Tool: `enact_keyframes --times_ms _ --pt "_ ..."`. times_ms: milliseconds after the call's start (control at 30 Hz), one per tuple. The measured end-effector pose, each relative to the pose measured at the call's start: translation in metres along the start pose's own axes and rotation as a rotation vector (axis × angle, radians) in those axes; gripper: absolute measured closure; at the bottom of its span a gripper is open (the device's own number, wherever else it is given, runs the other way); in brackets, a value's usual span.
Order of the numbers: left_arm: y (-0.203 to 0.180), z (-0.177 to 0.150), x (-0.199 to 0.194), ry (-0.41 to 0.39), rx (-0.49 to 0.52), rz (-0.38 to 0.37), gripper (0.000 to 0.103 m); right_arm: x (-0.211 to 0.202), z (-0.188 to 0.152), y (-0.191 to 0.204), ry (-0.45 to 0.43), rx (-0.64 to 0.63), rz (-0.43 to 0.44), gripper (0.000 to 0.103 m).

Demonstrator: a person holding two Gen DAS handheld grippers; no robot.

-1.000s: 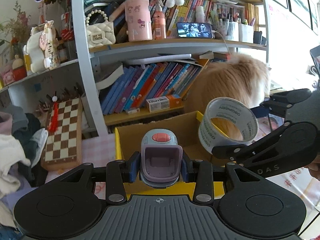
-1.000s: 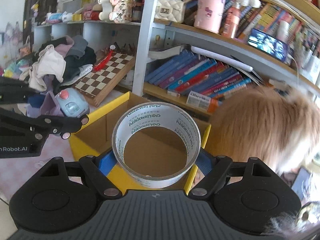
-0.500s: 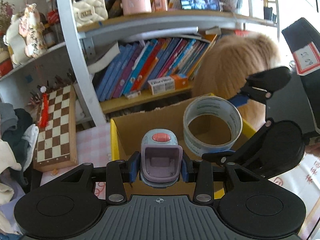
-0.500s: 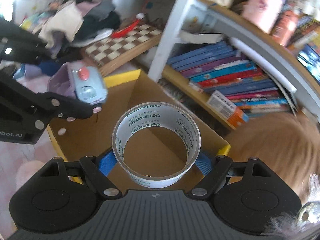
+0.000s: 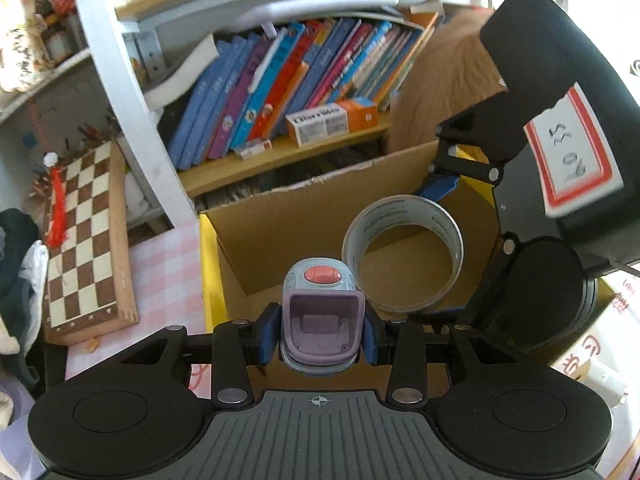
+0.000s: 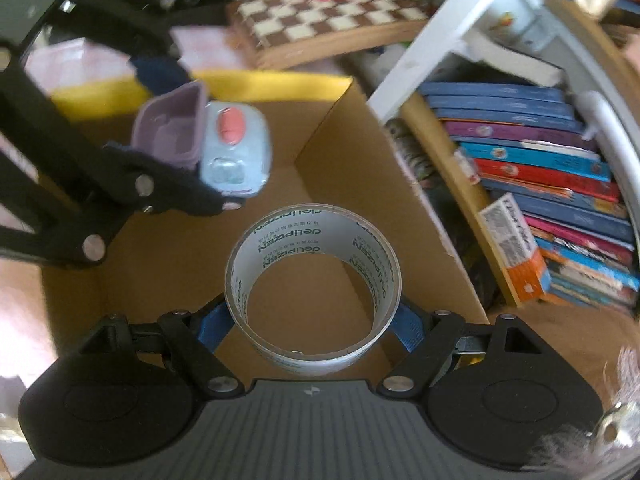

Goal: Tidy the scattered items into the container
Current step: 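Carry the toy truck with the left tool while the right tool carries the tape roll over the yellow box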

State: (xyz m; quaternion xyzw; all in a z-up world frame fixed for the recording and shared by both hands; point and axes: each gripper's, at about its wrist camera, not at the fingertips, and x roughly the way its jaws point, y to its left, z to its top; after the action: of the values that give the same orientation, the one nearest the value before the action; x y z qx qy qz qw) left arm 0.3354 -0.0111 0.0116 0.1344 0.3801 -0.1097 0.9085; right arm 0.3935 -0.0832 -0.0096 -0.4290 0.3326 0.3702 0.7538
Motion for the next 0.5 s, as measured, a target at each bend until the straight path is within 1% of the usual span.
enact_keyframes --times_ms 133,367,500 --pt "0.001 0.004 0.015 0.033 0.028 -0.006 0.064 0.014 0.001 -0.002 0.040 -0.037 0.023 0.022" --pt "0.002 0.005 0.033 0.092 0.068 -0.010 0.064 0.032 -0.004 -0.006 0.100 -0.059 0.038 0.022" --pt "0.000 0.004 0.040 0.115 0.100 -0.008 0.064 0.039 -0.007 -0.010 0.121 -0.051 0.043 0.022"
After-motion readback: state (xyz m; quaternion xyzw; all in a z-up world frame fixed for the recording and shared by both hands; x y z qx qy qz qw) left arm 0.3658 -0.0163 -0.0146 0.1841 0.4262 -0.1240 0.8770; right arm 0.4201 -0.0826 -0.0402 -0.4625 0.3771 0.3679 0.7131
